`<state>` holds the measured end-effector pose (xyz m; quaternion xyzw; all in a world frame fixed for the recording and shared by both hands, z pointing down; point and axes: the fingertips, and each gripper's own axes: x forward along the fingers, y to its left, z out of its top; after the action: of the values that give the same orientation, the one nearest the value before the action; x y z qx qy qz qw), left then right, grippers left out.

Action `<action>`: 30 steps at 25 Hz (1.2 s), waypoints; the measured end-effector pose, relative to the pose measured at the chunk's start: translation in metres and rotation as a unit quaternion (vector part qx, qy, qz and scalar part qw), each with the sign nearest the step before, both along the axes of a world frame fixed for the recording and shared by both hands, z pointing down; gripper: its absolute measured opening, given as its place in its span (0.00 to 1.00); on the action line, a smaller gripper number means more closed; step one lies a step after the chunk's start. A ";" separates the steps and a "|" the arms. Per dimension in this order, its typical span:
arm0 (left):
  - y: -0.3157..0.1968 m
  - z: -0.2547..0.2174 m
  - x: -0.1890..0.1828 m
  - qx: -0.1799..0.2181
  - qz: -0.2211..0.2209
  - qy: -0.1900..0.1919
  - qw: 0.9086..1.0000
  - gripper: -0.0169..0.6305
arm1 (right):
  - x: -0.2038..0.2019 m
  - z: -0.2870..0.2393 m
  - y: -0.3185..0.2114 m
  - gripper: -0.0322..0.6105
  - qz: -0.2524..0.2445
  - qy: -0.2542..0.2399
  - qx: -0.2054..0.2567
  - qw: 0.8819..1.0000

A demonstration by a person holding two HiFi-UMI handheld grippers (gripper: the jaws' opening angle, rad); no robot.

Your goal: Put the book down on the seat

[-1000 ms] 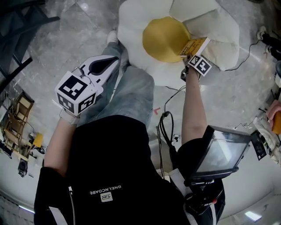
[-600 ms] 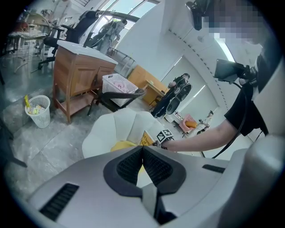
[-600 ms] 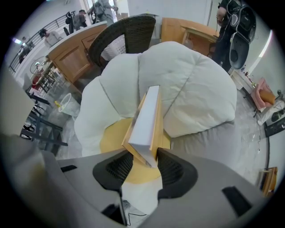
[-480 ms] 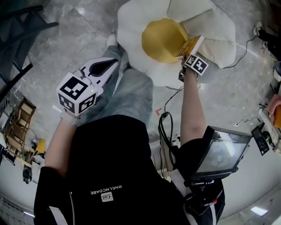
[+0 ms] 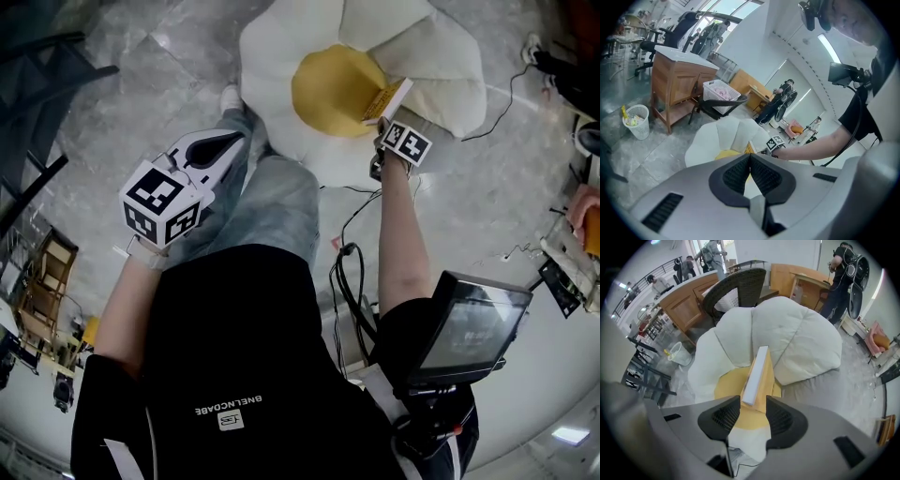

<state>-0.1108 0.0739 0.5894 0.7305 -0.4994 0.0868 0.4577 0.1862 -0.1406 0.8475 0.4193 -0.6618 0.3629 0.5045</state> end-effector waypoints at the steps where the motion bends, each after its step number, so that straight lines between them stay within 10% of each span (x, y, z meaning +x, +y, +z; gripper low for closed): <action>1: -0.001 -0.003 0.000 0.001 0.002 0.000 1.000 0.05 | 0.001 -0.005 0.000 0.31 0.001 -0.002 0.002 1.000; 30: -0.046 -0.090 0.049 0.045 0.129 0.012 0.991 0.05 | -0.019 -0.232 0.015 0.31 0.080 -0.141 0.108 0.981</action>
<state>-0.0618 0.0281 0.4991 0.8097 -0.3986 0.1140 0.4153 0.1675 -0.1256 0.6154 0.4675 -0.7257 0.3840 0.3276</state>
